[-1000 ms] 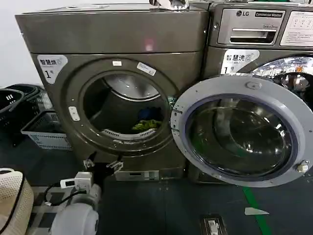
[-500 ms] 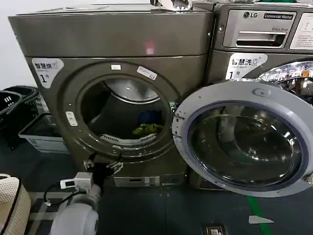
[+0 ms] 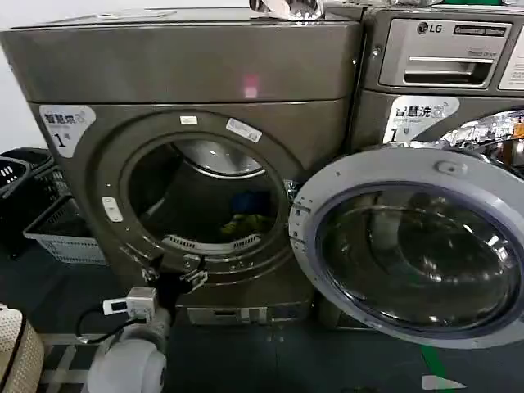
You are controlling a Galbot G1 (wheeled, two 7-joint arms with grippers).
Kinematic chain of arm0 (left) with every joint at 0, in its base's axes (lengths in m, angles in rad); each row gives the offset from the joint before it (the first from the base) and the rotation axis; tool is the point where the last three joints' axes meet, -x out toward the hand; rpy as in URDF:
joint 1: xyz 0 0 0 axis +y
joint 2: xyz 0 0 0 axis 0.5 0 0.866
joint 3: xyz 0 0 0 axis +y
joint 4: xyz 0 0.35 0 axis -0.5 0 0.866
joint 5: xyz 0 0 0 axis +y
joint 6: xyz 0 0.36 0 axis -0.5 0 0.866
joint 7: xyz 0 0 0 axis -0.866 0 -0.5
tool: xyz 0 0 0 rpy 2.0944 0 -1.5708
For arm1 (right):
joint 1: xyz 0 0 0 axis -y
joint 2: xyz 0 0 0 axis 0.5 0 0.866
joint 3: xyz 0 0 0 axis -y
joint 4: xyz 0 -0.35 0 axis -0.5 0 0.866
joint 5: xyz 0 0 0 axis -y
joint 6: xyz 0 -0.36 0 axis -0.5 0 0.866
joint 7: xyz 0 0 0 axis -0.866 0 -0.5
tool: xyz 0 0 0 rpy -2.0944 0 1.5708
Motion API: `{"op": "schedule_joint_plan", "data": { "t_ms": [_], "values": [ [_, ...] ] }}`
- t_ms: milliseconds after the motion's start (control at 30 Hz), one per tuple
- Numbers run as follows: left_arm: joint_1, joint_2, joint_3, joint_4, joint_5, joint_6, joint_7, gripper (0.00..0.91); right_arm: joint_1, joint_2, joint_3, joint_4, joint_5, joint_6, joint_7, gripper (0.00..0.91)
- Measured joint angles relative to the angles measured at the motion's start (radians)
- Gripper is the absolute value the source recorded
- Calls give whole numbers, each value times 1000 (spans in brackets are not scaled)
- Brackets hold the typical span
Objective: Grasp the clothes from the dryer.
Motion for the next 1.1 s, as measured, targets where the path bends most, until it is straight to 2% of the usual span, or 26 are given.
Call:
{"op": "schedule_joint_plan", "data": {
  "t_ms": [1100],
  "values": [
    [0, 4, 5, 2, -1, 0, 4, 907, -2, 15, -4, 10, 2, 1, 1, 907]
  ]
}}
